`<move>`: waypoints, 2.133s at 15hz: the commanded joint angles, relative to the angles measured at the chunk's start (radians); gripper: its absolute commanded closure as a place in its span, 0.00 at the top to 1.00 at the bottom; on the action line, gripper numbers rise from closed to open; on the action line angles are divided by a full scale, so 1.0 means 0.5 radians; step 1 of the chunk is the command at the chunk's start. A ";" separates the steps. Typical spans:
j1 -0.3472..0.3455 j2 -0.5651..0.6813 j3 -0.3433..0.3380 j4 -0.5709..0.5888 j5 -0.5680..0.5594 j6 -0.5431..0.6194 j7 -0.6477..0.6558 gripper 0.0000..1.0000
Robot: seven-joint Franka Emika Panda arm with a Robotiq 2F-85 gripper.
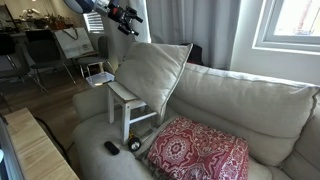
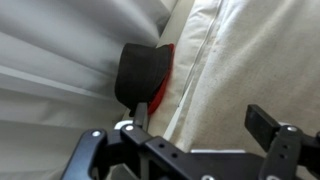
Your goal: Pick up the white pillow from the sofa seat and put it on the chair's seat part
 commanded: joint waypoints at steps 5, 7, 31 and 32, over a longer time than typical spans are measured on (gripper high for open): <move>-0.450 -0.565 0.294 -0.373 1.200 0.235 -0.610 1.00; -0.514 -0.697 0.309 -0.461 1.525 0.288 -0.701 1.00; -0.158 -1.527 -0.387 -0.828 3.272 -0.207 -0.517 1.00; -0.144 -1.533 -0.395 -0.836 3.283 -0.192 -0.520 1.00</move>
